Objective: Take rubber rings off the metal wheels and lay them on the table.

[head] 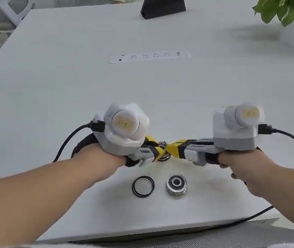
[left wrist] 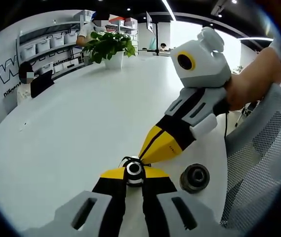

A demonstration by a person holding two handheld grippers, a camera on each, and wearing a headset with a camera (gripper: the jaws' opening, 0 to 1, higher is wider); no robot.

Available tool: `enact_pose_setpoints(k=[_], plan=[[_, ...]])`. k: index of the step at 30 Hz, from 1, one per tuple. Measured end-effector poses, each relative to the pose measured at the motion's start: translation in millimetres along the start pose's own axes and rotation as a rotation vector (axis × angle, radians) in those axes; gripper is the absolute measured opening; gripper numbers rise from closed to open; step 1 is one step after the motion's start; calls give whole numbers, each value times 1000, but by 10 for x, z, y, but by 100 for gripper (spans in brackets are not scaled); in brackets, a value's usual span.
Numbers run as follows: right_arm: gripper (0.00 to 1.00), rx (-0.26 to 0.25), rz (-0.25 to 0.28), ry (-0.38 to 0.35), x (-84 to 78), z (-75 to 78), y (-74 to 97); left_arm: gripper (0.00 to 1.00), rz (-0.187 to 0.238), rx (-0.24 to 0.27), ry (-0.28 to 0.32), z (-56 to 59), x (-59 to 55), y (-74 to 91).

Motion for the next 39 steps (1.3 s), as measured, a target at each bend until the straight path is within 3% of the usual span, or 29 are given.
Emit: enact_pose_setpoints(k=[7,10,11,16,20,30,39], plan=[[0,13,7,-11,5,-11,-10,6,0,-5,-2,8,-2,1],[0,50,18,-25,25,-59,-10,6,2,-4,-4,15,-2,-1],[0,33,19,-12,30,-41,-11,6,3,-3,-1,16,-6,-1],[0,47,22,-52,28,-21,-8,6,3,-4,1,7,-6,-7],[0,65,35,-52,49,-98,12,6,4,-4,-1,4,-7,-9],[0,15,23,-49,15,-46,42,7,6,-8,-4,3,-1,-10],[0,15,19,-52,14,-36,57,7,-5,-26,-29,11,13,20]])
Point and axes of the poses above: the centre of the closed fingertips' face, and the gripper's own axes: y roughly backward along the fingers, z roughly to its right, x roughly out of its top, the point moved 7 cm from there along y, roughly backward along the fingers, and after that the axes turned 15 degrees about -x, right-handed, at the moved point
